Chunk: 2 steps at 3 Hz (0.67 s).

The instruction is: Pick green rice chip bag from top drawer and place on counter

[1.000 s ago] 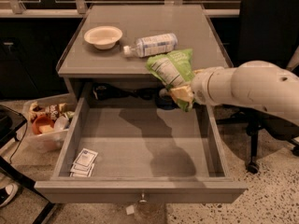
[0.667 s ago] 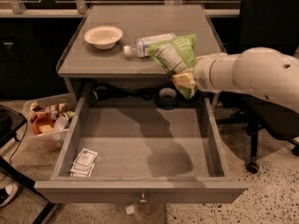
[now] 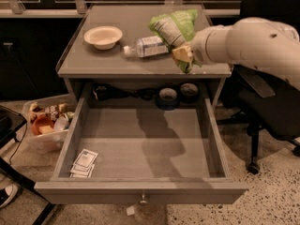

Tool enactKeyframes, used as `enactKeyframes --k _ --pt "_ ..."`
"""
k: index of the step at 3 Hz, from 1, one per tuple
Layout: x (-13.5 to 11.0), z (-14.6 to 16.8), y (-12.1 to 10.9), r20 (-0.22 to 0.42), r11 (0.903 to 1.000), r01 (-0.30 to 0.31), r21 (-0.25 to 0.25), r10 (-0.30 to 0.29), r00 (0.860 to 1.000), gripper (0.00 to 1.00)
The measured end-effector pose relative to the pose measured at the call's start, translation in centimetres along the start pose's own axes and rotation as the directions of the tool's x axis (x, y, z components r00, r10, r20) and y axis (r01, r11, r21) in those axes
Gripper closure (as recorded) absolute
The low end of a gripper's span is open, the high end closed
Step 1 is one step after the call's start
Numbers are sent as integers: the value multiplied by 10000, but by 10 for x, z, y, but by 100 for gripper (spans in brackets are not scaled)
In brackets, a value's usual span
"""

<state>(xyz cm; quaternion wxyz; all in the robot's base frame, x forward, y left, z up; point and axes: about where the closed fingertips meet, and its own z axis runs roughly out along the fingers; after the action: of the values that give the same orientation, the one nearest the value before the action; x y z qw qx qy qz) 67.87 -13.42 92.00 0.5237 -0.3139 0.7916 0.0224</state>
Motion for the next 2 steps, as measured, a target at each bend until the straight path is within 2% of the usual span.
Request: enactKeyframes --k 1,2 --pt "-13 30 -34 -605 9991 -346 229 360 9975 100" --pt "-4 56 -75 -1604 9915 -1132 647 1223 9794 100"
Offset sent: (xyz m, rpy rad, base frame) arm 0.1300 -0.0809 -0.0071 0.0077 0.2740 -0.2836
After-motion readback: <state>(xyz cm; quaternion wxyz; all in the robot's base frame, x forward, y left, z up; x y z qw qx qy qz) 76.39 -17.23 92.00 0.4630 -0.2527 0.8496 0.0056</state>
